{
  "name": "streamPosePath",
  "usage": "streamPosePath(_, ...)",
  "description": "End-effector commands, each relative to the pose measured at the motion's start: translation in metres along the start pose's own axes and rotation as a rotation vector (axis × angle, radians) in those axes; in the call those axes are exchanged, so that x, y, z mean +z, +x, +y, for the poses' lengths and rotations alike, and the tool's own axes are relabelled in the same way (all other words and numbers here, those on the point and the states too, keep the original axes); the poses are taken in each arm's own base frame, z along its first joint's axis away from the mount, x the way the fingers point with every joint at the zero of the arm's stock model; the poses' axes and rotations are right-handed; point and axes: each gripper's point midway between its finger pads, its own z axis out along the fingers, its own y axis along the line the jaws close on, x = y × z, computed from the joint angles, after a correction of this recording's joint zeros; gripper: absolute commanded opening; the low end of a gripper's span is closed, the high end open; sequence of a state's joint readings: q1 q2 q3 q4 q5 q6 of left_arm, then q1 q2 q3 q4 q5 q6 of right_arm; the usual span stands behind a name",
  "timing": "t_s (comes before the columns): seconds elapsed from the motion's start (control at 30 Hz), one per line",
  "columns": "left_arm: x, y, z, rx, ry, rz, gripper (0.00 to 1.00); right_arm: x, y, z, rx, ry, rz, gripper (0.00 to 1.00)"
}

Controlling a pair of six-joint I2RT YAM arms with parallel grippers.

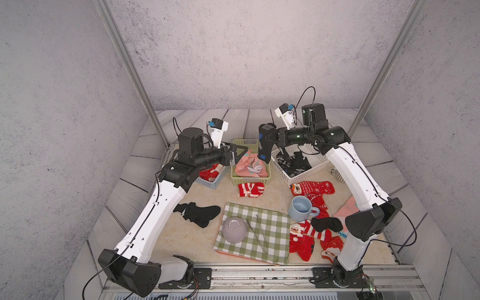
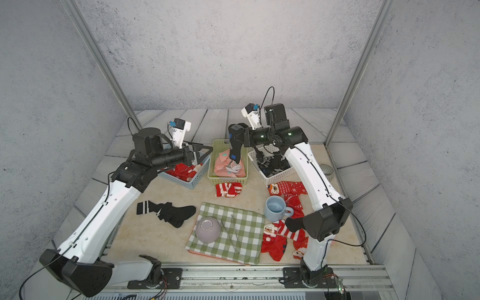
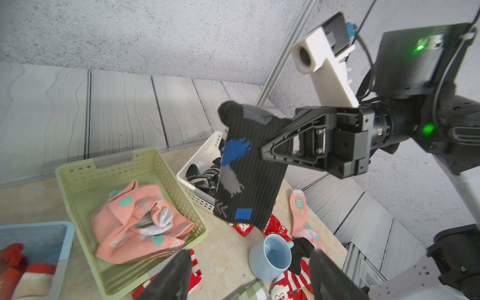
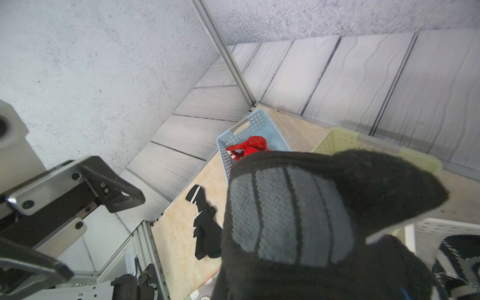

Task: Sort the socks into the basket by color
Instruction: Place the sock in the bin.

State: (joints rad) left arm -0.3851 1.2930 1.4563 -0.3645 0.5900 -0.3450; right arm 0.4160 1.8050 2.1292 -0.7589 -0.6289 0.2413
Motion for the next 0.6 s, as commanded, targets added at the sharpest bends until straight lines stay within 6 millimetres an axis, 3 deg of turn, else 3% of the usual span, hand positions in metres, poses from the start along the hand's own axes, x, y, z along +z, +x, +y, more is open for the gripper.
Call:
streamPosePath(0.0,-0.007,0.003,0.007,0.005,-0.043,-0.007,0.74,0.001,-0.007,-0.044,0.004,0.131,-0.02,0.0)
streamPosePath(0.27,-0.009,0.011,0.017,0.012,-0.102,0.016,0.73,0.01,-0.004,-0.12,0.111,0.216,-0.011,0.0)
streamPosePath(0.43,-0.011,0.013,0.024,0.021,-0.14,0.021,0.76,0.023,0.016,-0.162,0.19,0.249,0.029,0.0)
streamPosePath(0.57,-0.011,0.014,0.028,0.031,-0.165,0.025,0.78,0.03,0.036,-0.209,0.267,0.295,0.048,0.0)
